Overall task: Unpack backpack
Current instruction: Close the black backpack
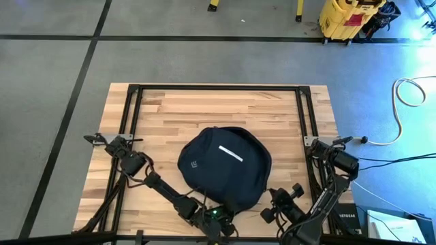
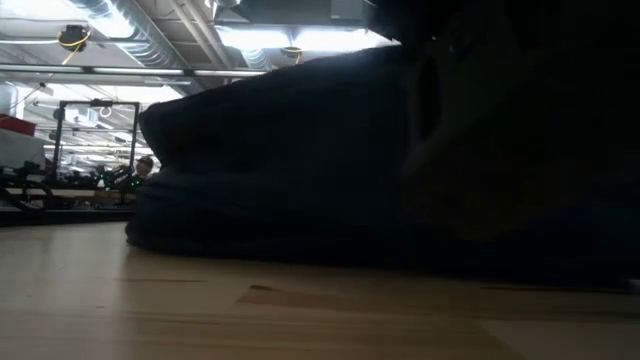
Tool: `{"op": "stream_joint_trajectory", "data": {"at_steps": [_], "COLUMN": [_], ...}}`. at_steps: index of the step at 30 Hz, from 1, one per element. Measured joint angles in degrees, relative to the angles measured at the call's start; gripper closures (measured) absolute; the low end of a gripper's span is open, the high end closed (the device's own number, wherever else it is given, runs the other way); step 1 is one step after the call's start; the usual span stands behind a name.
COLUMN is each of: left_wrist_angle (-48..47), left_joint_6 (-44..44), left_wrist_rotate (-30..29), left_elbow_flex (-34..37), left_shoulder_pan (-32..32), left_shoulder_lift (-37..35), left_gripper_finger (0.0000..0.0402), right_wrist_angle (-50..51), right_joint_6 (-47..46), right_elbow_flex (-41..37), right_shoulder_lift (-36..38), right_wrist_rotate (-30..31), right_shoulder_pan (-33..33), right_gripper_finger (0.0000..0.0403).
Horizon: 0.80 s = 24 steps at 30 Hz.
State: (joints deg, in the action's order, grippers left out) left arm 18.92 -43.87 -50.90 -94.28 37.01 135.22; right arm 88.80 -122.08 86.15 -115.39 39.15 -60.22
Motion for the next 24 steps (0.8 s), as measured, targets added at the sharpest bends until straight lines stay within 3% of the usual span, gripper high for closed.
{"op": "stream_joint_trajectory", "data": {"at_steps": [24], "left_wrist_angle": [0.02], "left_joint_6": [2.22], "left_wrist_rotate": [-2.48], "left_elbow_flex": [0.00], "left_shoulder_pan": [2.34], "left_shoulder_lift": [0.00], "left_gripper_finger": [0.0401], "right_wrist_angle": [-9.18], "right_joint_6": [2.75], "right_elbow_flex": [-26.87], "right_shoulder_lift": [21.50], "right_wrist_rotate": [1.21], "right_shoulder_pan": [5.61], "right_gripper_finger": [0.0403]}}
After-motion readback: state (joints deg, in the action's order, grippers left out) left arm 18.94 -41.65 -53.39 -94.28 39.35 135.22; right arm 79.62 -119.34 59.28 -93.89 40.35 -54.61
